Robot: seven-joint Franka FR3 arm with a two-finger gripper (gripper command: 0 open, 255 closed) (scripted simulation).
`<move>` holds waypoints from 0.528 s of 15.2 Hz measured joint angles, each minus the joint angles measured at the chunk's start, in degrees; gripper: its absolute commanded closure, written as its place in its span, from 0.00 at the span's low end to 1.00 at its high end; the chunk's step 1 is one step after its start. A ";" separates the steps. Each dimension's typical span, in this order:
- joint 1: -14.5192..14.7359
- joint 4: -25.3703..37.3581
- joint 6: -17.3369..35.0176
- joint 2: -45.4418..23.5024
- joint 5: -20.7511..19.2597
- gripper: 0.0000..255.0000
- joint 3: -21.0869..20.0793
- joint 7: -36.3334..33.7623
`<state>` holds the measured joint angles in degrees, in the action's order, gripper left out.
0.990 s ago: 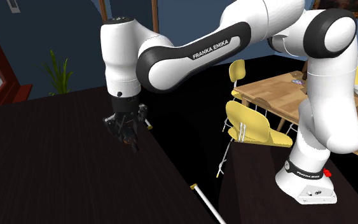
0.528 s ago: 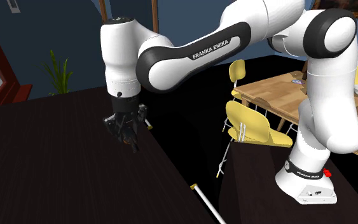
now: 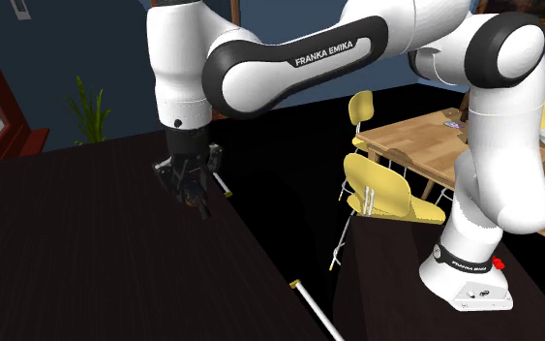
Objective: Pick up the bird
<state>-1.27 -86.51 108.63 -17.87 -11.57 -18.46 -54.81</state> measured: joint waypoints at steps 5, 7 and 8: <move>0.25 3.79 -3.82 0.05 0.17 1.00 -0.12 0.41; 0.38 5.72 -5.52 -0.15 0.18 1.00 -0.15 0.62; 0.40 6.26 -5.99 -0.22 0.18 1.00 -0.14 0.71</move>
